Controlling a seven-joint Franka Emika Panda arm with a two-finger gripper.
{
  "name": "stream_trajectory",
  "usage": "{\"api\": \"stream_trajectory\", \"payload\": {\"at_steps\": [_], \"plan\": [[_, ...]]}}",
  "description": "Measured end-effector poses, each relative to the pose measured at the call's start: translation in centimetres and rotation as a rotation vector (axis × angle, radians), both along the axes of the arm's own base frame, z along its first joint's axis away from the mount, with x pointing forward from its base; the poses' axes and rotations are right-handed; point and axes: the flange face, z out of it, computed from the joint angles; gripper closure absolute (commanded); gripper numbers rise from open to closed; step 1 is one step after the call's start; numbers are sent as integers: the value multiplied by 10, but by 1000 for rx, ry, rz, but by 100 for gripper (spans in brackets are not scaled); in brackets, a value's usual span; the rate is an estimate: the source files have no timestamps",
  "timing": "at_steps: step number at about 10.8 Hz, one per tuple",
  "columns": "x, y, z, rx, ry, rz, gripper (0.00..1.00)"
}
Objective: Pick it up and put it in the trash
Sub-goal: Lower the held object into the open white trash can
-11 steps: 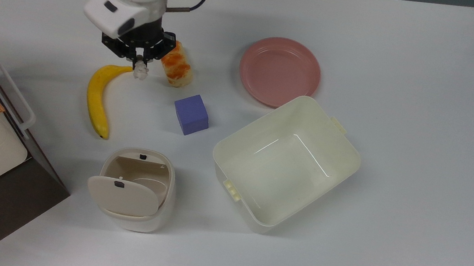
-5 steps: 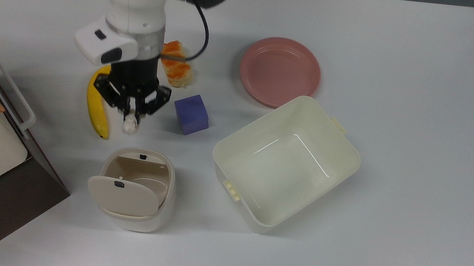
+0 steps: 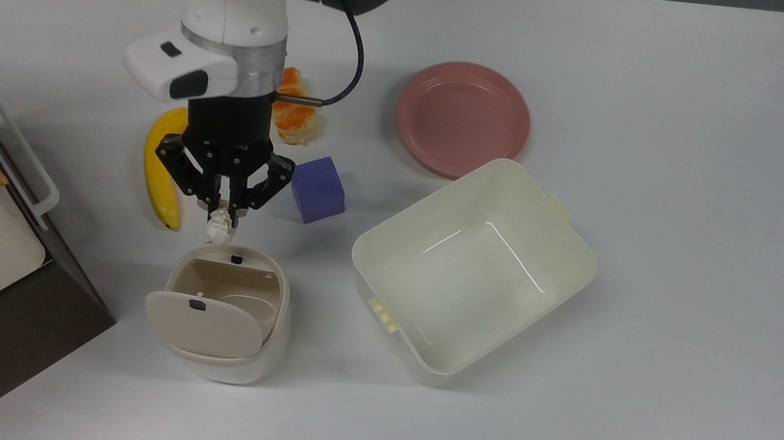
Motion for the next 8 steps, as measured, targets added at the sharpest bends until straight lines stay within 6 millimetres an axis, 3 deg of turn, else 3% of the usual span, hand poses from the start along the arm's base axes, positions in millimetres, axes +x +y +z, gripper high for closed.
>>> {"api": "stream_trajectory", "payload": {"at_steps": [3,8], "plan": [[3,5,10,2,-25,9,100],[22,9,-23,13,-37,21,100]]}}
